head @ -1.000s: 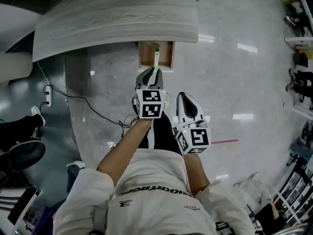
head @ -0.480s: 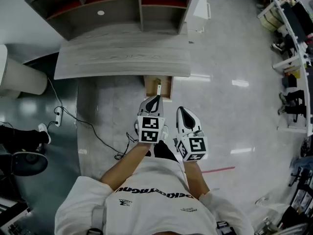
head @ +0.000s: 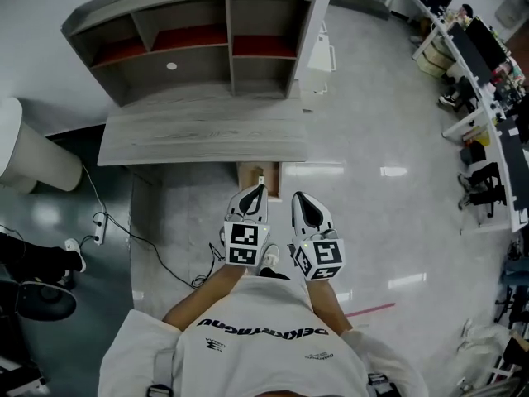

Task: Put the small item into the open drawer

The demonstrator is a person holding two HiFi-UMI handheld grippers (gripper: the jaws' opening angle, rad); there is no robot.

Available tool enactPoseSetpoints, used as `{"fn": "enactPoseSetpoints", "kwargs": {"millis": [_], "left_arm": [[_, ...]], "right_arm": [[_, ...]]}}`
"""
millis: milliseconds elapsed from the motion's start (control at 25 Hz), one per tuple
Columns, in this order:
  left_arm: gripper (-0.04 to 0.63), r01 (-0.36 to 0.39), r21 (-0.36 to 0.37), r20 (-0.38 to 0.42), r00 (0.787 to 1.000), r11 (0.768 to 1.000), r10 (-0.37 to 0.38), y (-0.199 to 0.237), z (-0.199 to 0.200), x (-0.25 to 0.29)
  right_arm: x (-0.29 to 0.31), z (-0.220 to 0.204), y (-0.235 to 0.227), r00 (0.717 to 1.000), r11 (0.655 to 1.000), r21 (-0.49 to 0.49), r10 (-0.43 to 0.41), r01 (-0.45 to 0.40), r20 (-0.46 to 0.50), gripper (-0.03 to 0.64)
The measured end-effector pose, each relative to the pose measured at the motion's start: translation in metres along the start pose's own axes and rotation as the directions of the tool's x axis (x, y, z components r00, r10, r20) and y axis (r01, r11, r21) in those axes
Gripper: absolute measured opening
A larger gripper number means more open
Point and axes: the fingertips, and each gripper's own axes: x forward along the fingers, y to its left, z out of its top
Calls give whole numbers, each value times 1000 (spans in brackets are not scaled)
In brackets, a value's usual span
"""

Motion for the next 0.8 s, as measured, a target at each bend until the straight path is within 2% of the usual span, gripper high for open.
{"fn": "enactPoseSetpoints", "kwargs": {"millis": [480,800], "left_arm": [[15,-6,80,108,994,997,-3,-12,48,-21],[15,-18,72,147,989,997,7,-10,61,-23]], "right_arm": [[-6,33,-4,997,999,-35,-13,16,80,29],[-4,45,-7,994,998,-56,-15,21,106,29]]}}
